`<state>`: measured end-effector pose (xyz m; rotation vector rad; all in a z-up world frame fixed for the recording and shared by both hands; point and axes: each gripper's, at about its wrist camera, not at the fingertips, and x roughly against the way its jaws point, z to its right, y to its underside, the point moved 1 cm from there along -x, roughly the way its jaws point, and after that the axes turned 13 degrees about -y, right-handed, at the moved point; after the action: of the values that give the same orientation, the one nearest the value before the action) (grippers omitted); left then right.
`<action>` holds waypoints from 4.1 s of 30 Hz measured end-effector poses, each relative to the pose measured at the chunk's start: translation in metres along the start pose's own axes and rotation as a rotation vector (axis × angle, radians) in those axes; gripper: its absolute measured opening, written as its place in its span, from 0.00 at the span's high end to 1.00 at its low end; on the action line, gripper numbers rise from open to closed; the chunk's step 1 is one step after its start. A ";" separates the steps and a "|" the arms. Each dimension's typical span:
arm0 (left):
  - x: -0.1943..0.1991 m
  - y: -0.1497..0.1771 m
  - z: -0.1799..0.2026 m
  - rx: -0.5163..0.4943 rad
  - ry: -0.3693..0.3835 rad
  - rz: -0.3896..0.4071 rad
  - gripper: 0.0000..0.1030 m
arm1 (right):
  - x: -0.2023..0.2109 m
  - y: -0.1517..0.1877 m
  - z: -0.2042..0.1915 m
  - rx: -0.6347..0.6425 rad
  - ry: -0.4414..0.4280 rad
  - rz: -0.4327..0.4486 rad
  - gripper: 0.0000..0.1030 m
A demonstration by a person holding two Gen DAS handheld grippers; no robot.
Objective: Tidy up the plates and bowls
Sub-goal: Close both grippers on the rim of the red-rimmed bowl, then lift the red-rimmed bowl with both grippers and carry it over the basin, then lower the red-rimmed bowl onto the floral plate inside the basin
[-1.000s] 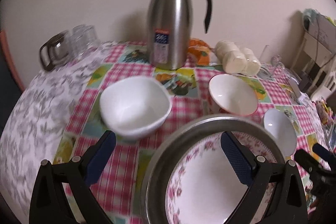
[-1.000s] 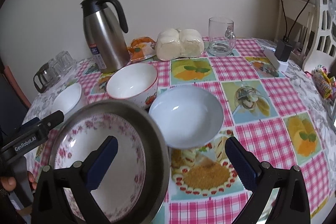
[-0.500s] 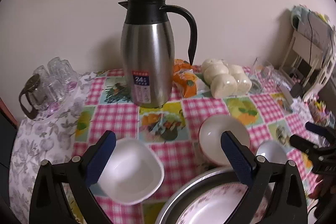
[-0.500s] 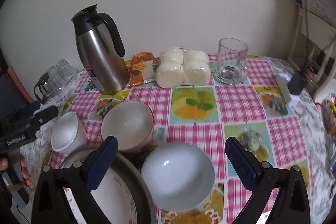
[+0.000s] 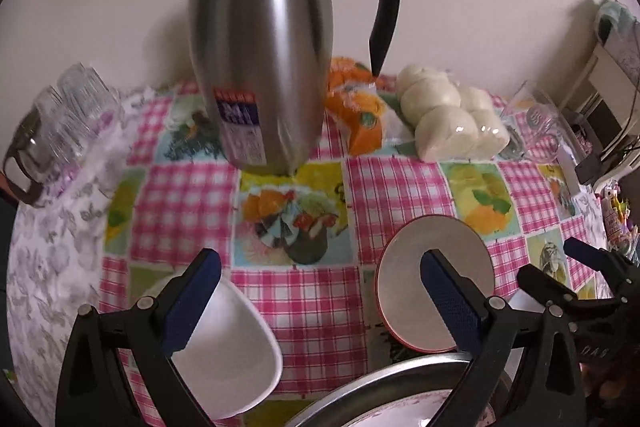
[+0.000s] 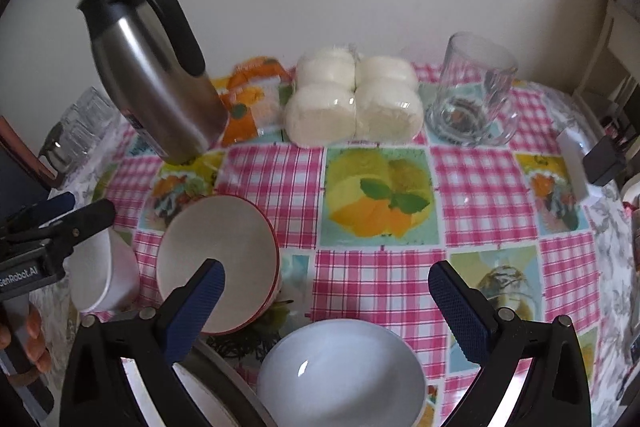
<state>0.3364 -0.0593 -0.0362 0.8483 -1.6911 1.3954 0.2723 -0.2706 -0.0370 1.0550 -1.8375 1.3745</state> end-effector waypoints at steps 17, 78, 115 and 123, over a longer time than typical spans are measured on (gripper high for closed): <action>-0.060 0.017 0.038 -0.054 0.062 -0.186 0.44 | -0.066 0.006 -0.016 0.055 -0.009 -0.166 0.59; 0.074 0.095 0.036 0.093 0.150 -0.013 0.90 | 0.051 0.071 -0.055 -0.028 -0.114 -0.006 0.88; 0.082 0.159 0.009 0.087 0.115 -0.049 0.89 | 0.056 0.143 -0.083 -0.124 -0.116 0.054 0.85; 0.069 0.161 0.003 0.091 0.107 -0.098 0.89 | 0.042 0.144 -0.089 -0.124 -0.107 0.010 0.85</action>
<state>0.1633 -0.0349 -0.0521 0.8792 -1.4954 1.4339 0.1272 -0.1740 -0.0464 1.0748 -1.9808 1.2134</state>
